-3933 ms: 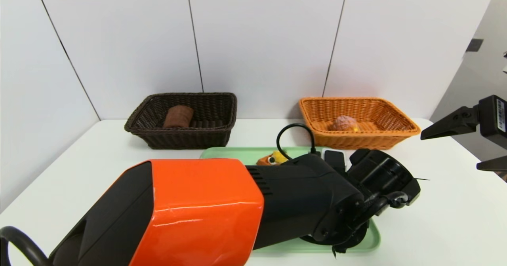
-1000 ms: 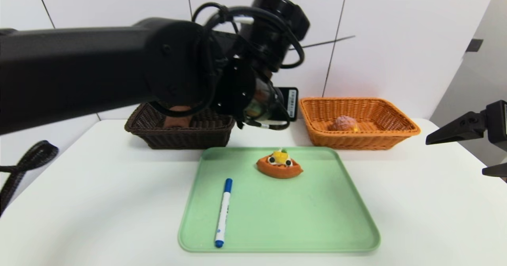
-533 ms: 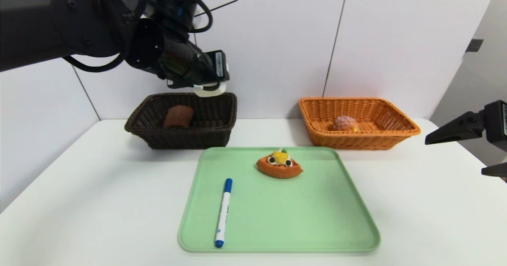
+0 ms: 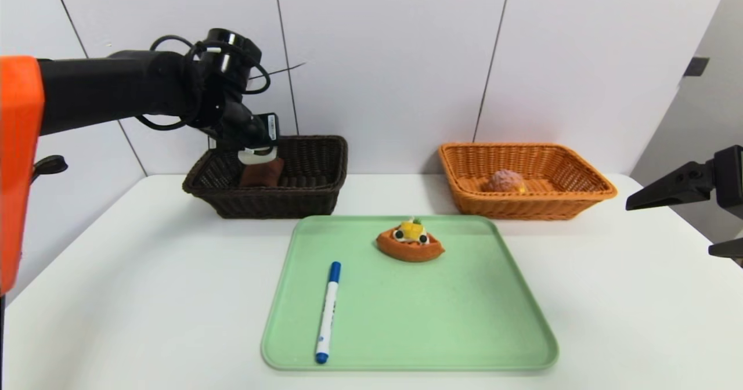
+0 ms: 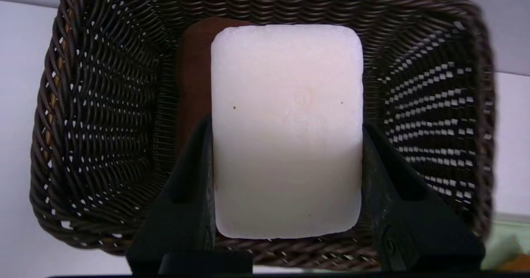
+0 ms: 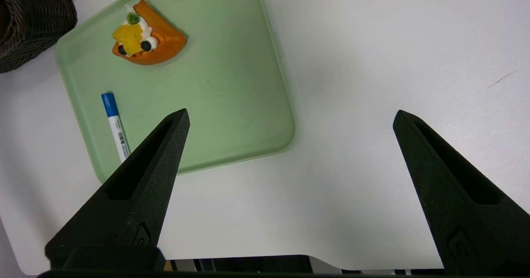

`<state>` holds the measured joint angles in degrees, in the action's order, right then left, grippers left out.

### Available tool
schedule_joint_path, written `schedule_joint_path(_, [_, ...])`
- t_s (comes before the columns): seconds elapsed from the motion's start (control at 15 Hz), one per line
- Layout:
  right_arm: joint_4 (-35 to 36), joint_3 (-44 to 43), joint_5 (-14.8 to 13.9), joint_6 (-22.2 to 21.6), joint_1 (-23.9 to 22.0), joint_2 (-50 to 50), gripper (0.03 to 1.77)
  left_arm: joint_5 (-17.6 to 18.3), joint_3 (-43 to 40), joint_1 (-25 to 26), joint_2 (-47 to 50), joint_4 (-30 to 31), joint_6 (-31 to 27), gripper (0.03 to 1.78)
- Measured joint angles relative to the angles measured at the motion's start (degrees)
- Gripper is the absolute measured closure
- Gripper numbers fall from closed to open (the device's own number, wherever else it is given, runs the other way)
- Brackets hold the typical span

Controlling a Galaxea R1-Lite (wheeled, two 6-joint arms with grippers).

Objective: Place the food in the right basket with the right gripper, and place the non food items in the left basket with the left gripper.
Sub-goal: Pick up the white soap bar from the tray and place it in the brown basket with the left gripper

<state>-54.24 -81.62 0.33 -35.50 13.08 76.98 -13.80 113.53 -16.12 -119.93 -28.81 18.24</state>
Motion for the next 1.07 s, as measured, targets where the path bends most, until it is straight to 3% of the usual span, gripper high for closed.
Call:
schedule_joint_path(0.27, [0.1,0.0,0.0,0.0,0.0,0.4,0.1,0.0,0.0,4.5,-4.6,2.5,-2.0,0.83])
schedule_joint_path(0.53, [3.5,0.2,0.1,0.0,0.0,0.8,0.1,1.6,0.0,5.7,-7.6,3.6,-3.1,0.83])
schedule_joint_path(1.07, [3.6,-0.1,0.0,0.3,0.0,1.6,0.1,3.0,0.0,5.8,-9.3,4.2,-3.1,0.83])
